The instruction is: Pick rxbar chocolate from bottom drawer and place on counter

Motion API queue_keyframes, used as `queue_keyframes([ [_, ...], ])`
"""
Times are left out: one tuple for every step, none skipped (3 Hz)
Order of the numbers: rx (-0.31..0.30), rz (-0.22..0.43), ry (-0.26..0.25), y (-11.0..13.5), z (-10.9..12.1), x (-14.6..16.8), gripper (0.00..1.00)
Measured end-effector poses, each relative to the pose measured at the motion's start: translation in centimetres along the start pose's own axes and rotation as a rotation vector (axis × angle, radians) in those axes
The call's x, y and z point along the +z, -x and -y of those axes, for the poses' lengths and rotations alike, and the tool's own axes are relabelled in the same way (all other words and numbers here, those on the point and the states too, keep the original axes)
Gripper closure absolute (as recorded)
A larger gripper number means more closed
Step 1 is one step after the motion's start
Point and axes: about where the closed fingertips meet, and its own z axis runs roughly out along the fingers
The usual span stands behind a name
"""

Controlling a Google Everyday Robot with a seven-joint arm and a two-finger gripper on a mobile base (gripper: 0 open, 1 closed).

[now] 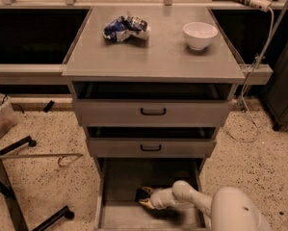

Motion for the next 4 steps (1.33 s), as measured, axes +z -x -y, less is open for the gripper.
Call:
queue_keyframes([
  [0.0,0.0,0.0,0.0,0.0,0.0,1.0],
  [0.0,0.0,0.0,0.0,0.0,0.0,1.0],
  [0.0,0.0,0.0,0.3,0.0,-0.3,1.0],
  [0.0,0.031,-0.002,3.7,0.6,-3.9,1.0],
])
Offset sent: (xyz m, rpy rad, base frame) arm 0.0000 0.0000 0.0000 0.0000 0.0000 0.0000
